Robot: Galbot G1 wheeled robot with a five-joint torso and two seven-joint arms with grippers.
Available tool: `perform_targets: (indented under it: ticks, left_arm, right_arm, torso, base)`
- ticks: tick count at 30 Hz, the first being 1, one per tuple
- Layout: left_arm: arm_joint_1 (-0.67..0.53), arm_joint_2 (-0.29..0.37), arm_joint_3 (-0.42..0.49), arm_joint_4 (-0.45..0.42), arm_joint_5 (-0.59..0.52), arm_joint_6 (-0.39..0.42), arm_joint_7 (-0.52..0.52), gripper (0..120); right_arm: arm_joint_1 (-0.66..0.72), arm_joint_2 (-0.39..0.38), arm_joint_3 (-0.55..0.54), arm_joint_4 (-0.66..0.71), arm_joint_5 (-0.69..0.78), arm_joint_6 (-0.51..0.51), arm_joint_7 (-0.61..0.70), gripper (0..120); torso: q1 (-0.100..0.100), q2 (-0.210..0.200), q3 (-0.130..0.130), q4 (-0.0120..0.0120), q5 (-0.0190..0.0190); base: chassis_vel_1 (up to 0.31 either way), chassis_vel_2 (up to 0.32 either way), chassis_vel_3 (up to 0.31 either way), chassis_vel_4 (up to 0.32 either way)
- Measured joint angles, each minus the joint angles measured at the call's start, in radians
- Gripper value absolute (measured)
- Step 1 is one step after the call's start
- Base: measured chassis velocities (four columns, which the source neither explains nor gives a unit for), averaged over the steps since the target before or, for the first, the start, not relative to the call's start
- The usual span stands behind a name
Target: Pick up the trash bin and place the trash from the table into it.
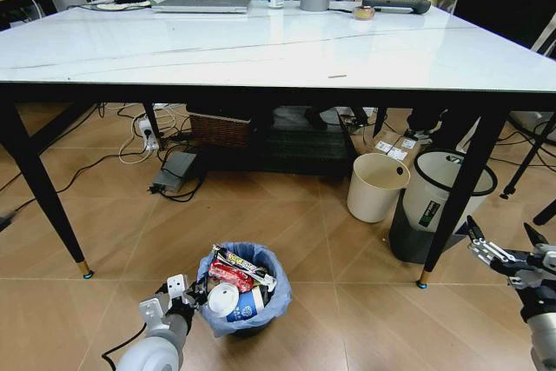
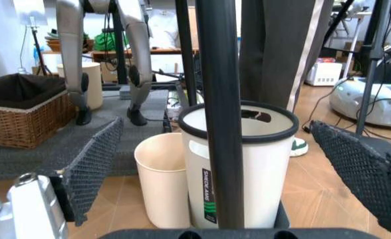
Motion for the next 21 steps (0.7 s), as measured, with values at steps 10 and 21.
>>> perform_targets:
  ticks: [10,21]
  left_arm:
    - [0.0,0.001,-0.001,0.004,0.0,-0.002,0.002,0]
    - [-0.007,-0.003,0.001,0.017,-0.001,-0.006,0.005,0]
  right_arm:
    - [0.0,0.0,0.0,0.0,0.0,0.0,0.0,100]
    - [0.0,0.0,0.0,0.0,0.0,0.0,0.0,100]
  torso:
    - [0.0,0.0,0.0,0.0,0.0]
    - [0.0,0.001,0.0,0.0001,0.0001]
  base:
    - [0.0,0.0,0.0,0.0]
    - [0.0,0.0,0.0,0.0]
